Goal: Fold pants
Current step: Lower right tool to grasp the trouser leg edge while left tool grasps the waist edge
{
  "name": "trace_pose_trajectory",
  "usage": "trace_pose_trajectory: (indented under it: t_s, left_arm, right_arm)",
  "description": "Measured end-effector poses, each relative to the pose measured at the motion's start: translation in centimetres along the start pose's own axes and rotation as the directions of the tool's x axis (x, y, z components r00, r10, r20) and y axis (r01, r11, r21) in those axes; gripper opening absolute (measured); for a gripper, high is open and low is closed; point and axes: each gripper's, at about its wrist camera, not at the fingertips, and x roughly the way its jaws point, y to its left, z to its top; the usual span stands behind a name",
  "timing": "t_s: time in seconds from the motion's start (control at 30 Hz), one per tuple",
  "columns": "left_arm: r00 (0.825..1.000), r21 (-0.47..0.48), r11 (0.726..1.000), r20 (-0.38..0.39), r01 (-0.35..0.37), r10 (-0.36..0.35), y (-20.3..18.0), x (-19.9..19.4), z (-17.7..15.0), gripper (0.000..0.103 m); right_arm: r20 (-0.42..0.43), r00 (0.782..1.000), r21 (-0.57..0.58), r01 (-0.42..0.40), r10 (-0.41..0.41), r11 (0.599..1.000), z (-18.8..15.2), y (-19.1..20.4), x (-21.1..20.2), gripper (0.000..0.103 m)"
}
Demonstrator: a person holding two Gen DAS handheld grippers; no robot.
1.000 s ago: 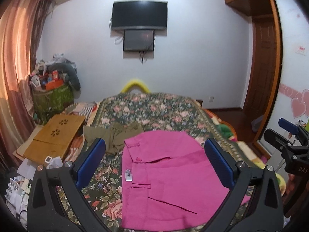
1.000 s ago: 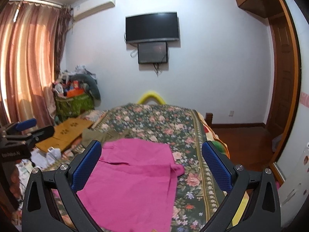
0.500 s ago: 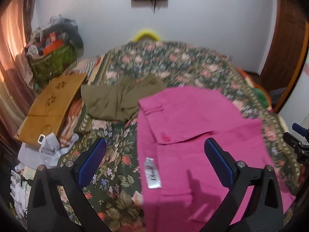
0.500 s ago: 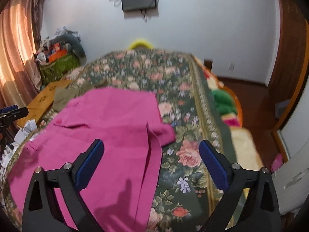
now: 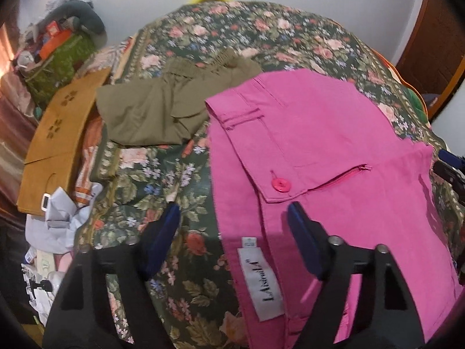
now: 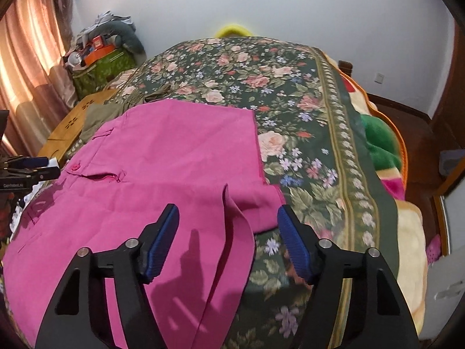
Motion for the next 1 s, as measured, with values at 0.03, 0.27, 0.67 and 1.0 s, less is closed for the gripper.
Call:
trace_pose_trajectory:
  t_s: [0.03,0.27,0.67,1.0]
  left_arm:
    - [1.000,0.004,1.000,-0.006,0.007,-0.007,-0.1,0.1,0.1,0.065]
    - [0.998,0.037,0.998,-0.034,0.046,-0.044,-1.6,0.4,0.3,0.051]
    - [0.954,-0.103,0.969,-0.179,0.226,-0.242,-0.7,3.0,-0.5,0.030]
    - [0.987,0.057,0.994,-0.136,0.091,-0.083,-2.5,2.6,-1.1,0.007]
  right_arm:
    - [-0.004,1.000,-0.006,-0.001,0.001,1.000,0.4,0.0,0.4,0.060]
    - [-0.059,0.997,-0.022,-0.050,0.048,0.999,0.7,0.2,2.7,0.035]
    - [-0.096,0.990,-0.018,-0.106,0.103,0.994,0.8,0.1,4.5,0.006]
    - [-0.028,0.999,-0.053,-0.031,0.030,0.998,0.6,0.6,3.6,0.004]
